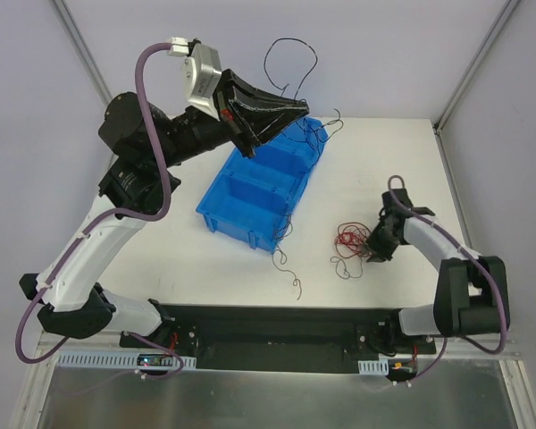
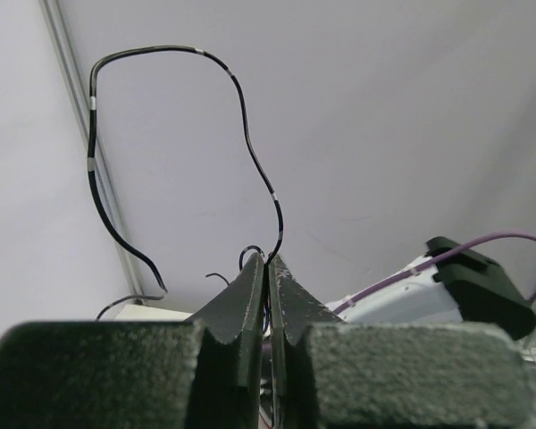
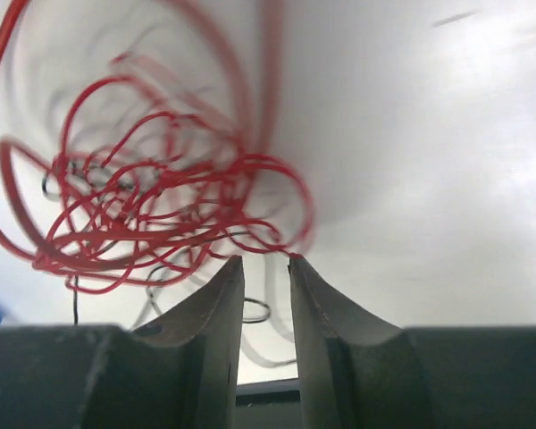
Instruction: Untangle the cables
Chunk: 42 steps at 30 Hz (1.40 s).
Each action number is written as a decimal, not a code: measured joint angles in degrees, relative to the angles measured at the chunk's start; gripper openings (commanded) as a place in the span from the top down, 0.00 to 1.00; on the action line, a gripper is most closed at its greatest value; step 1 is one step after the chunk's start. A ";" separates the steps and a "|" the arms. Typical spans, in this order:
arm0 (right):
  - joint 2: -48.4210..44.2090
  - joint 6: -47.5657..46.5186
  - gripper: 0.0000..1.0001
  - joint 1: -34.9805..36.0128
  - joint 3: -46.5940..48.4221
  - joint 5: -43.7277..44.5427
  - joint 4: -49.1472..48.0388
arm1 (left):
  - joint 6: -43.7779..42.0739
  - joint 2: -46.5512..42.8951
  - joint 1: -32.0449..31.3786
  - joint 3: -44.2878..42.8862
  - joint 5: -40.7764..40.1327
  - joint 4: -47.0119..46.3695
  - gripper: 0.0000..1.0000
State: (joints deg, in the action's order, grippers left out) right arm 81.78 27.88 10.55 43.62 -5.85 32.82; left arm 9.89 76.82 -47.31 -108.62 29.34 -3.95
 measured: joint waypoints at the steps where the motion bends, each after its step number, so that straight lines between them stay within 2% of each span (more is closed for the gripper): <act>1: -2.36 -1.62 0.64 -3.32 -0.33 2.29 1.70 | -0.31 0.22 0.00 0.00 -0.02 0.02 1.00; 3: -5.11 -4.94 0.54 -7.08 0.28 4.15 4.50 | -0.52 0.63 0.00 0.00 0.00 0.07 1.00; 6: -7.72 -12.39 0.33 -7.74 3.52 -0.15 8.02 | -0.57 1.55 0.00 0.00 0.02 0.13 1.00; 7: -9.11 -14.64 0.26 -6.95 4.52 -2.51 8.22 | -0.57 1.84 0.00 0.00 0.02 0.13 1.00; 9: -13.51 -18.08 0.17 -4.59 5.25 -6.69 7.74 | -0.55 2.64 0.00 0.00 0.00 0.13 1.00; 10: -17.07 -19.89 0.07 -2.49 5.27 -9.14 7.06 | -0.57 3.06 0.00 0.00 -0.02 0.20 1.00; 12: -24.04 -21.79 0.00 2.40 5.27 -12.76 4.46 | -0.52 3.87 0.00 0.00 -0.48 0.31 1.00; 16: -38.03 -22.71 0.00 13.11 4.35 -16.59 -6.34 | -0.50 5.20 0.00 -0.15 -2.51 0.85 1.00; 19: -41.27 -21.86 0.02 16.00 4.02 -17.81 -13.29 | -0.39 6.32 0.00 -1.20 -3.21 1.55 1.00; 24: -35.08 -21.46 0.05 20.94 3.67 -16.63 -19.98 | -0.07 7.67 0.00 -3.23 -4.63 2.91 1.00; 27: -29.75 -20.79 0.10 23.10 4.09 -11.78 -21.44 | -0.04 8.24 -0.02 -4.63 -5.01 3.93 1.00; 34: -24.96 -18.08 0.14 23.37 4.98 2.01 -21.92 | 0.42 8.68 -0.02 -6.16 -4.98 3.98 1.00; 42: -20.37 -12.20 0.29 23.43 10.93 9.20 -24.13 | 1.03 8.79 0.00 -6.21 -4.55 4.00 1.00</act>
State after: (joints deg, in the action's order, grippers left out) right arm 61.41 15.68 33.98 54.54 3.36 8.69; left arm 10.92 85.60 -47.31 -114.83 24.80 0.05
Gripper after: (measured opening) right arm 0.775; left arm 0.006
